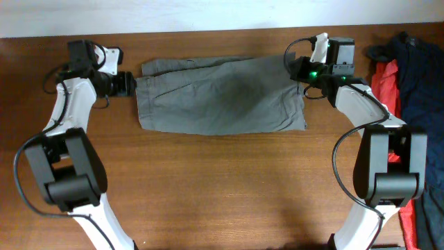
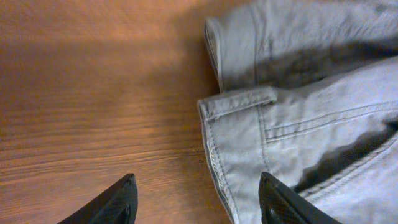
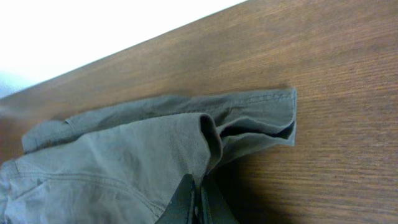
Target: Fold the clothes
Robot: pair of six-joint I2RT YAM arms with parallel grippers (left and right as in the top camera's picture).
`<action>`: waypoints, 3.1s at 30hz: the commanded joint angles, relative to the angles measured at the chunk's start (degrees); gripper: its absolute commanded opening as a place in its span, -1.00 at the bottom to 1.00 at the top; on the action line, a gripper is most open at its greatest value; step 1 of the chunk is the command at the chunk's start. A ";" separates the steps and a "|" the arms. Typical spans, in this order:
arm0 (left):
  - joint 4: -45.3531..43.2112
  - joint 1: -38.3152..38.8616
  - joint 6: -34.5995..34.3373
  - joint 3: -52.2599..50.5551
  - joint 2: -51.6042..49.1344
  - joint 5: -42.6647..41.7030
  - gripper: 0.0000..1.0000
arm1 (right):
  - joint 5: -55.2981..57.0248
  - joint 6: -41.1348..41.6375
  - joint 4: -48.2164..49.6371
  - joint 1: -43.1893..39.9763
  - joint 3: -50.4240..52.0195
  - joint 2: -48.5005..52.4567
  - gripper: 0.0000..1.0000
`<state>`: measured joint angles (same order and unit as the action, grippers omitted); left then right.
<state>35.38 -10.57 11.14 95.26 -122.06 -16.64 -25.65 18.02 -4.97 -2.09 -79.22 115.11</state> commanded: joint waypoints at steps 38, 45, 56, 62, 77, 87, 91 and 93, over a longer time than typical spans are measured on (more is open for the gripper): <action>-16.31 1.86 -2.56 0.79 -2.08 -13.51 -1.00 | 2.32 0.46 5.90 -1.31 -0.13 -0.94 -0.92; -18.80 3.17 -3.61 0.79 -8.81 -11.41 -0.99 | 6.12 0.92 7.02 -0.22 -0.13 2.95 -0.92; -17.14 -0.24 -7.10 0.90 -8.17 -7.37 0.35 | 9.73 0.90 2.58 -3.69 -0.13 2.45 0.29; -13.53 -3.91 -7.08 0.90 -2.49 -21.84 0.57 | -3.34 -1.81 -2.38 -8.61 -0.13 -2.16 0.10; 4.07 6.12 1.49 -0.42 -0.26 -9.66 -0.78 | 2.58 -5.77 -30.21 3.45 -0.09 -4.57 -0.72; 2.32 13.20 1.55 -2.23 -7.80 14.40 -0.93 | 14.10 -5.38 -26.91 6.78 -0.09 4.33 -0.92; 3.76 12.11 -0.13 -2.23 -9.66 19.04 -0.93 | 27.10 -3.82 -33.00 4.31 -0.09 4.52 -0.92; 4.00 11.10 -0.11 -2.23 -9.79 19.50 -0.95 | 29.18 -3.82 -35.54 2.34 -0.09 4.52 -0.92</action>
<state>37.93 3.11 11.84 94.50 -127.83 -7.16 -9.06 13.56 -38.06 3.62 -79.99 118.85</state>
